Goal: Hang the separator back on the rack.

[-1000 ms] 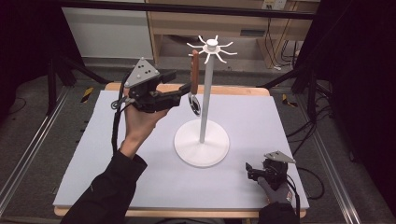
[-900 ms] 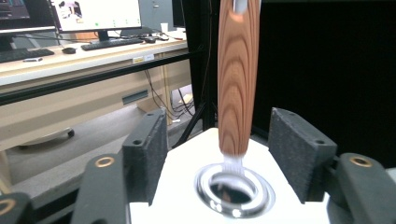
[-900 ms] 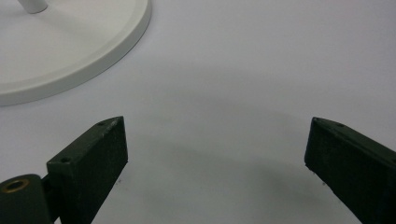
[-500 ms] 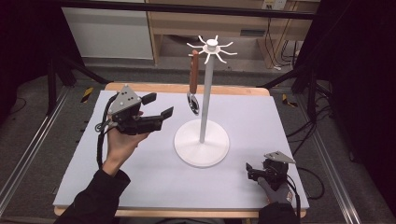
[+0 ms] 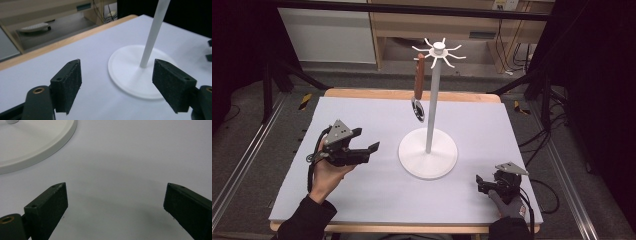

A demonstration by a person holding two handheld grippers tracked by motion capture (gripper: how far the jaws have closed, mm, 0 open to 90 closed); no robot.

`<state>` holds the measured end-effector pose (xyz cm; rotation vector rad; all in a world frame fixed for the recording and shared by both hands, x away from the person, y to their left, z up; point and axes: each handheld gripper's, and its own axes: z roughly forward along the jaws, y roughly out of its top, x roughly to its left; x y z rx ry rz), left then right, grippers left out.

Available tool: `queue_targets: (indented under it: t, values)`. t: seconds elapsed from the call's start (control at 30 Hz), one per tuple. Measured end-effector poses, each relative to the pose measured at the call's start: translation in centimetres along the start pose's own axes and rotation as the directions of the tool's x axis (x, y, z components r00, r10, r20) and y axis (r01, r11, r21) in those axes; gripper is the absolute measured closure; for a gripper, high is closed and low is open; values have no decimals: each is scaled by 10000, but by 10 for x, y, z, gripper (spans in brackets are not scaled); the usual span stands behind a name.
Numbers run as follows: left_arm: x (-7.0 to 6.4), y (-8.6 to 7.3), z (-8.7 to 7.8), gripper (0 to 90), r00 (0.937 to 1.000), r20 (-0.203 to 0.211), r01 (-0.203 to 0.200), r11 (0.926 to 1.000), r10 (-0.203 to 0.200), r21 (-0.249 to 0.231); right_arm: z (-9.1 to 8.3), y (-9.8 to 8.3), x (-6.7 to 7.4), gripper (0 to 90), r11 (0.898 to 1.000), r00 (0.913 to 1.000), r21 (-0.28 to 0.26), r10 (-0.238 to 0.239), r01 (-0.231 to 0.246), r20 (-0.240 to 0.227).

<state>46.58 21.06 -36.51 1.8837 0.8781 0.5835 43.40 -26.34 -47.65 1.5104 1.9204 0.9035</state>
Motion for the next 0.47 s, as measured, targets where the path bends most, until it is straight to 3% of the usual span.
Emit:
queue_targets:
  t: [0.1,0.13,0.27,0.37,0.43,0.47]
  values:
    - [4,-11,1,234,9998,-127,167,9996,-164,224,0,0,0,58,10000,10000,2,2,-2,1]
    - [9,-22,2,236,9994,-269,252,9983,-238,532,0,-1,-1,58,10000,10000,-5,22,-22,14]
    - [18,-45,-1,240,9982,-552,305,9946,-252,991,1,-2,-4,57,9999,9999,39,152,-152,61]
    - [23,-58,-3,241,9965,-671,581,9918,-507,1141,2,-3,-5,56,9997,9997,114,214,-215,97]
    - [32,-74,-5,241,9923,-875,998,9855,-882,1376,3,-4,-5,56,9996,9997,196,194,-197,144]
    - [32,-74,-5,241,9923,-875,998,9855,-882,1376,3,-4,-5,56,9996,9997,216,187,-190,160]
